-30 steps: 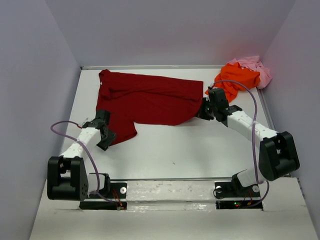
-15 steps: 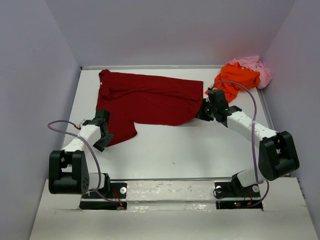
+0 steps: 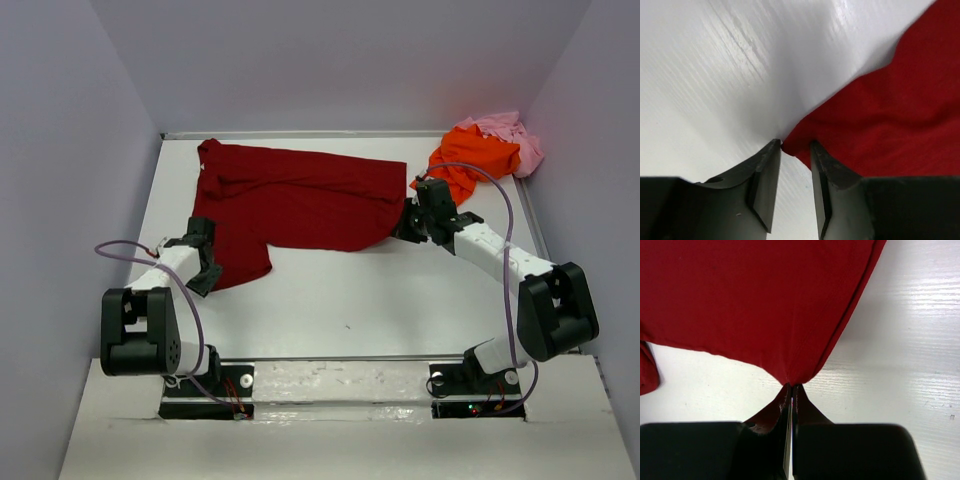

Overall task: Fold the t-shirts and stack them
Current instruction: Grap the side of the flattened tshirt closest away from the robot with both arms

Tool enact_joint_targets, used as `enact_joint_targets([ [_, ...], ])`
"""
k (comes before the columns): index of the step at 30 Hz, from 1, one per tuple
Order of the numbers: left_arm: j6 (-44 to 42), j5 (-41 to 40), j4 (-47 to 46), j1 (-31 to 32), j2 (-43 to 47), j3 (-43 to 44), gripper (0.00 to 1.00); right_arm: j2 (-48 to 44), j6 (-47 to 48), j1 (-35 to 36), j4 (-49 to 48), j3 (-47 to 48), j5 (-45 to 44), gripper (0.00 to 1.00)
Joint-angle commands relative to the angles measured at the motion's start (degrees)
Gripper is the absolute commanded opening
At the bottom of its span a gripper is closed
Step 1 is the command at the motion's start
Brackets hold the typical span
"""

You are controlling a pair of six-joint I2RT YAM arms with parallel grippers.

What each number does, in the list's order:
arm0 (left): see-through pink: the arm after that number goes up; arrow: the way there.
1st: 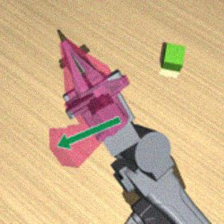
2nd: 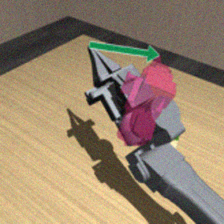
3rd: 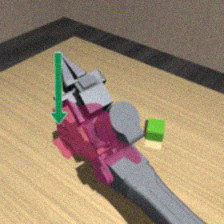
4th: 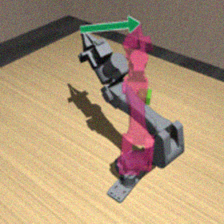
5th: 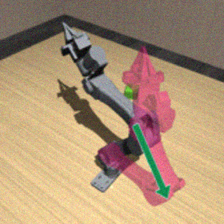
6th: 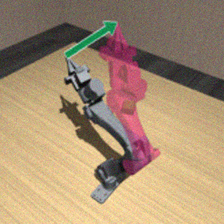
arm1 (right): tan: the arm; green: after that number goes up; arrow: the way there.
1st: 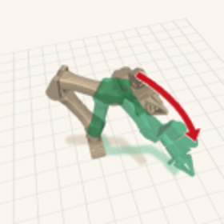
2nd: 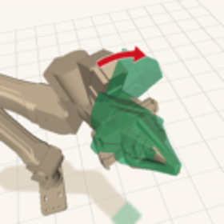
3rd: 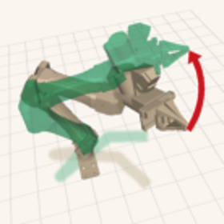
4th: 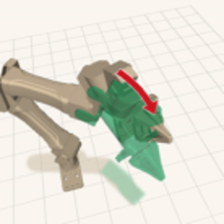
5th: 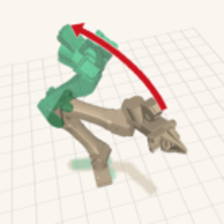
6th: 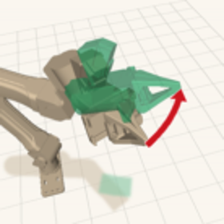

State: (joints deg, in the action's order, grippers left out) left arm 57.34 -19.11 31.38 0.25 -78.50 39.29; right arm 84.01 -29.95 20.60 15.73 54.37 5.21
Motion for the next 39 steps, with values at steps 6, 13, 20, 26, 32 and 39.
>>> enact_joint_targets([
  [6,-1.9,1.1,-4.4,-2.3,-2.6,-1.6,0.23,-2.4,0.7,0.0,-2.4,0.0,0.0,0.00],
  [13,-5.6,7.7,-9.1,-3.3,-0.3,-3.2,0.00,-2.4,1.2,0.0,-2.0,-0.2,-1.5,0.00],
  [20,-11.4,13.5,-13.4,-3.4,4.1,-2.7,0.00,-1.7,1.0,0.0,-1.9,0.3,-1.9,0.00],
  [26,-19.1,15.9,-12.9,-3.4,3.4,0.9,0.00,-0.5,1.7,0.0,-1.6,0.5,-3.7,0.00],
  [32,-24.7,15.1,-12.2,-3.4,4.7,4.8,0.00,0.5,2.7,0.0,0.0,1.8,-9.0,0.00],
  [39,-28.2,14.9,-10.2,-3.4,2.4,13.3,0.00,4.3,3.6,0.0,2.7,7.3,-13.1,0.00],
])
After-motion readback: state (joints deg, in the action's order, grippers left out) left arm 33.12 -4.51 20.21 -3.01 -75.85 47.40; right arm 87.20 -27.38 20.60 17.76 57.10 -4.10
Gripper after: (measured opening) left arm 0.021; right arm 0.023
